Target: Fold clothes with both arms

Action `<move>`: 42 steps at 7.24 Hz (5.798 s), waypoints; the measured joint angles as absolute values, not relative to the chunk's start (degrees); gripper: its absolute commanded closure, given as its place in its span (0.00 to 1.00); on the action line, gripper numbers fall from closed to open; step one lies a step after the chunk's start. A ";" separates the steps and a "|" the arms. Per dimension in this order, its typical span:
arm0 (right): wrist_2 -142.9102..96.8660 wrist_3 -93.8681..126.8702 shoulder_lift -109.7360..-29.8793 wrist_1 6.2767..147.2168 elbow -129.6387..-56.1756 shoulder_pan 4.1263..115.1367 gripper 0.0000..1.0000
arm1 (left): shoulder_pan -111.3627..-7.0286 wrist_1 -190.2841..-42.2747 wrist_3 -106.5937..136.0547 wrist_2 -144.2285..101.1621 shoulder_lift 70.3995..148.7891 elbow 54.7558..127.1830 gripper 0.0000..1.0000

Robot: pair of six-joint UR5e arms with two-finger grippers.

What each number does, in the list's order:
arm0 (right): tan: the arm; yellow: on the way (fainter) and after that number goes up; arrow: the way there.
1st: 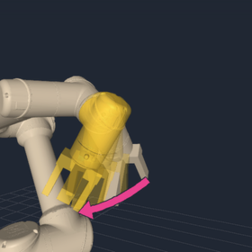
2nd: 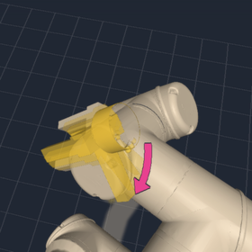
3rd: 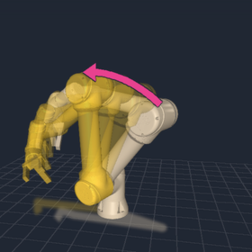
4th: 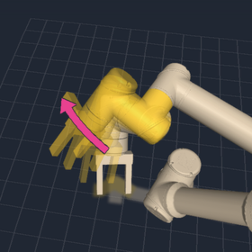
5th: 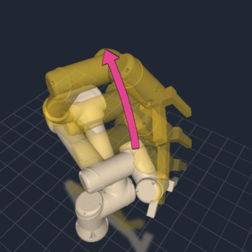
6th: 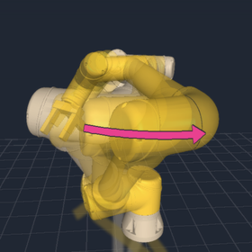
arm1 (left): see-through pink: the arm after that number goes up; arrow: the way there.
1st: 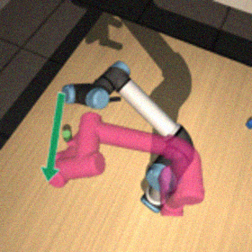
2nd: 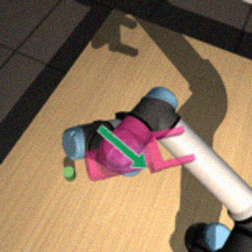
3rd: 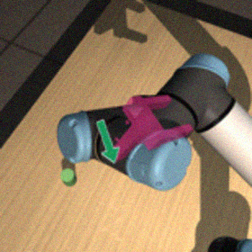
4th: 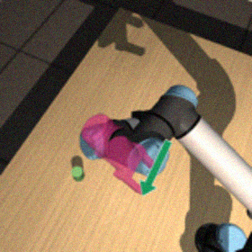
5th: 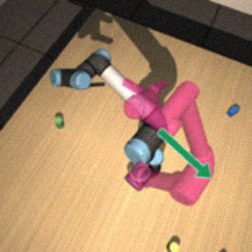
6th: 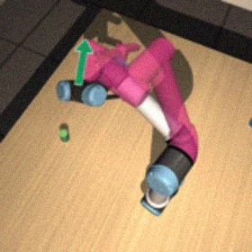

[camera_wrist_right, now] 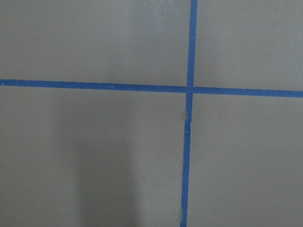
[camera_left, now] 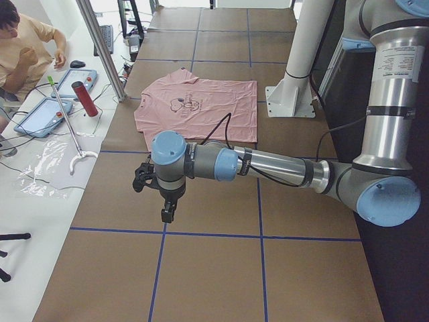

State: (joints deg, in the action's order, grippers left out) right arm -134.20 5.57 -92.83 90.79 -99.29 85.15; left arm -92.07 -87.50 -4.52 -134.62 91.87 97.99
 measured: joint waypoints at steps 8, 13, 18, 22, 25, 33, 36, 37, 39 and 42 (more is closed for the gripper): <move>-136.83 10.56 -87.73 73.87 -95.42 75.05 0.00 | -92.08 -91.86 -4.27 -140.19 88.76 98.61 0.00; -129.72 54.05 -64.65 67.58 -82.80 57.86 0.03 | -92.04 -93.77 -4.38 -142.52 88.52 98.89 0.00; -114.86 75.00 -58.08 57.58 -71.39 48.81 0.28 | -92.07 -94.55 -4.25 -143.95 88.55 99.47 0.00; -110.88 75.49 -56.80 57.49 -69.94 47.98 0.69 | -92.16 -94.73 -4.32 -144.57 88.35 100.81 0.00; -108.92 75.72 -56.90 57.43 -69.84 47.19 1.00 | -92.20 -94.67 -4.33 -144.61 87.01 102.73 0.00; -105.90 85.79 -46.71 61.12 -70.19 43.58 1.00 | -92.20 -94.49 -4.11 -145.27 85.93 106.78 0.00; -100.70 88.32 -39.38 62.20 -63.32 40.43 0.00 | -92.19 -94.55 -2.61 -145.28 86.08 107.94 0.00; -99.00 88.37 -38.71 62.17 -62.69 39.67 0.00 | -92.06 -95.25 0.24 -145.27 86.46 108.18 0.00; -98.13 88.29 -38.55 62.14 -64.34 39.32 0.00 | -90.39 -103.00 11.35 -145.04 88.81 105.98 0.00; -104.50 88.16 -47.43 62.07 -78.21 41.72 0.00 | -75.94 -114.23 35.90 -140.93 102.09 93.94 0.00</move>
State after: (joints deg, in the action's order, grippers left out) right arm -104.50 88.16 -47.43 62.07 -78.21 41.72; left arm -75.94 -114.23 35.90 -140.93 102.09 93.94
